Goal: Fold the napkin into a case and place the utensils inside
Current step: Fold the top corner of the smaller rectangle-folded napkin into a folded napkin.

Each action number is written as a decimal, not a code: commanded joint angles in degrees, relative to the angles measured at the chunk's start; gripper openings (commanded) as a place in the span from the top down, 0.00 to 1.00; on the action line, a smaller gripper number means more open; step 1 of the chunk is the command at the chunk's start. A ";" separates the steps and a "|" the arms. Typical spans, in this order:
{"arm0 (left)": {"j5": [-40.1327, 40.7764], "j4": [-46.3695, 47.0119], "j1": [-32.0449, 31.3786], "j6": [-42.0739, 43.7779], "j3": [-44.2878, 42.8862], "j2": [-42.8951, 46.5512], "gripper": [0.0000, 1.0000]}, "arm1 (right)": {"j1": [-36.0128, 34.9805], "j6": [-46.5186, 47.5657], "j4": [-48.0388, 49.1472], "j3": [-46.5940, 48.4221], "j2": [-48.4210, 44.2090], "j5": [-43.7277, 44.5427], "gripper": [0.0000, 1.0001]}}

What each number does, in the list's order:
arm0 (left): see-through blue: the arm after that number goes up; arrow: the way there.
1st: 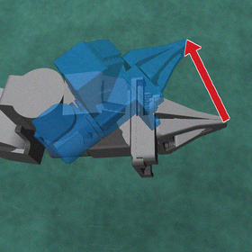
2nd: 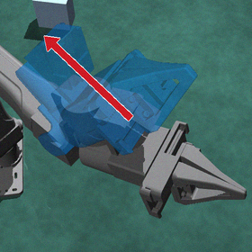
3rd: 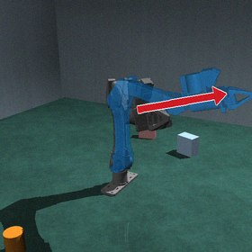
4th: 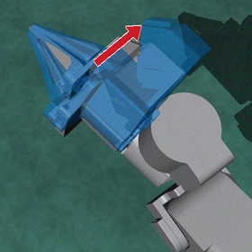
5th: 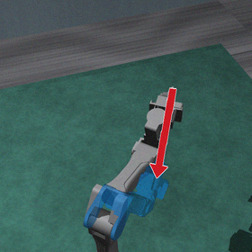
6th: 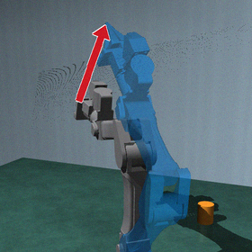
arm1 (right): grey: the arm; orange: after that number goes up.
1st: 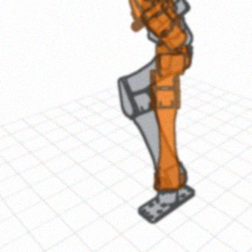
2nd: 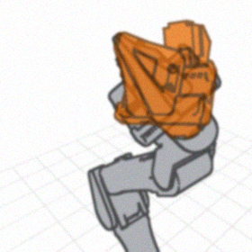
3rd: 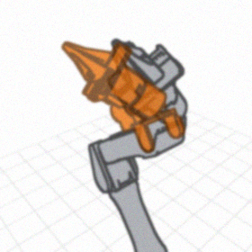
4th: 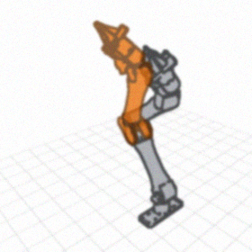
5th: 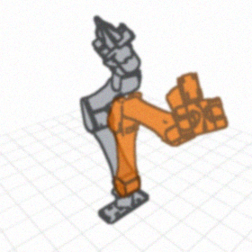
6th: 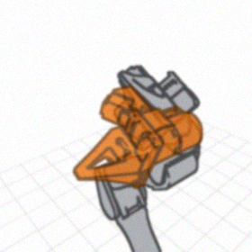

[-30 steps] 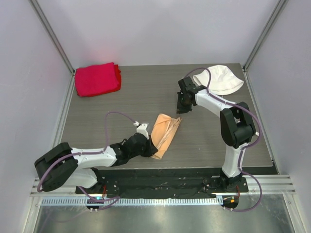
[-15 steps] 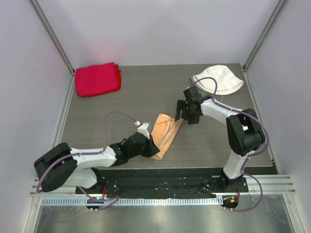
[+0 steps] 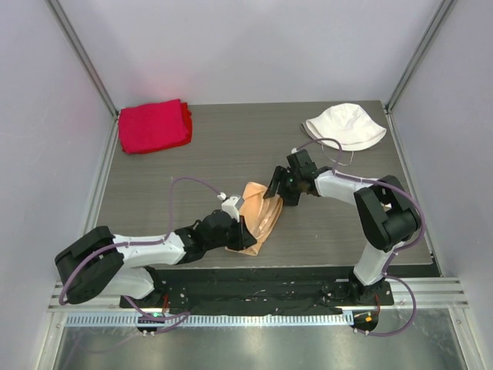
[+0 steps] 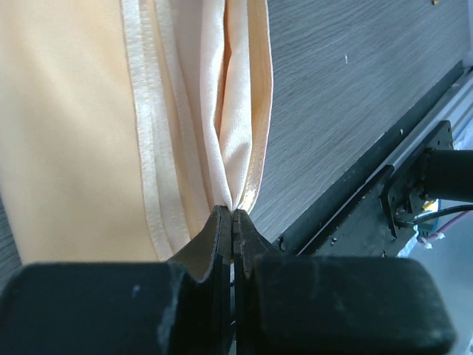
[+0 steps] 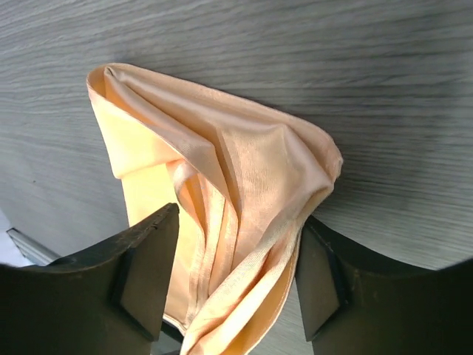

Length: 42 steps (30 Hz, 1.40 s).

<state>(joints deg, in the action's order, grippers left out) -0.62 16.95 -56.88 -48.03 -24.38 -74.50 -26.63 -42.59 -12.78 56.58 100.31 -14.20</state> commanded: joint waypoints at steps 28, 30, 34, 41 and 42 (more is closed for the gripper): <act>-2.02 -9.30 7.83 2.77 -21.93 -11.08 0.84 | 2.81 9.36 0.65 -4.11 -3.28 -2.32 0.99; -0.62 -9.57 9.42 3.29 -24.12 -13.82 0.90 | 2.90 9.98 0.12 -3.76 -3.54 -1.80 0.99; 4.31 -10.36 9.77 5.22 -26.86 -21.72 0.92 | 2.99 11.04 -1.02 -3.23 -3.63 -1.27 0.99; 6.42 -7.90 10.04 7.43 -30.19 -28.23 0.94 | 2.99 12.09 -2.16 -2.00 -3.46 -1.80 0.99; 6.25 -7.72 10.12 7.43 -30.81 -29.20 0.94 | 2.99 12.18 -2.25 -1.82 -3.37 -1.71 0.99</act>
<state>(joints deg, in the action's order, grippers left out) 3.03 7.25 -46.92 -42.83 -50.81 -101.32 -23.86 -32.14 -14.35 52.21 97.17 -15.79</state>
